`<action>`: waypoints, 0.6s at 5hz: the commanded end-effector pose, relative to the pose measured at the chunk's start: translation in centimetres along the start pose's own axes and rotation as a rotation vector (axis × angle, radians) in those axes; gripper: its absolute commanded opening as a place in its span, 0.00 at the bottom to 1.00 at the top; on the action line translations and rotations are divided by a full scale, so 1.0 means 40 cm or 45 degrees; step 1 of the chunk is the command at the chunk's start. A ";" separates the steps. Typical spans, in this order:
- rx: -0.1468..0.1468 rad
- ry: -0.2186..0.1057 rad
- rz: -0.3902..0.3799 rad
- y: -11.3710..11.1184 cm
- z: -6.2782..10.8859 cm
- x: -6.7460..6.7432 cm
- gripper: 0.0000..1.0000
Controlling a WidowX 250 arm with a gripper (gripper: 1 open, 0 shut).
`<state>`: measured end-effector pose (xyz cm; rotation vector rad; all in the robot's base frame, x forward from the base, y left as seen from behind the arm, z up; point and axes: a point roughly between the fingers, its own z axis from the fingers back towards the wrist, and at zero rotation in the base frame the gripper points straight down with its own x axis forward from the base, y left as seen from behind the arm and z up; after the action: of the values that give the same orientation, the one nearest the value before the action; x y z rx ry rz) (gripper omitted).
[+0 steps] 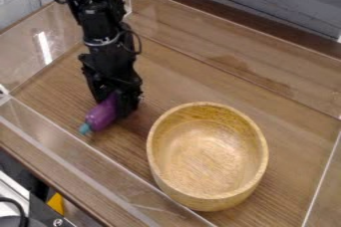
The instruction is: Put the purple eggplant in the brown bowl
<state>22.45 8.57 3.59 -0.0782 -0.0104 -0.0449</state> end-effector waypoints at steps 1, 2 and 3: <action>0.019 -0.068 0.017 -0.001 0.057 0.015 0.00; 0.005 -0.074 0.029 -0.016 0.082 0.014 0.00; -0.013 -0.079 0.030 -0.047 0.103 0.013 0.00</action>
<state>21.99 6.72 6.40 -0.1116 -0.0122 -0.0127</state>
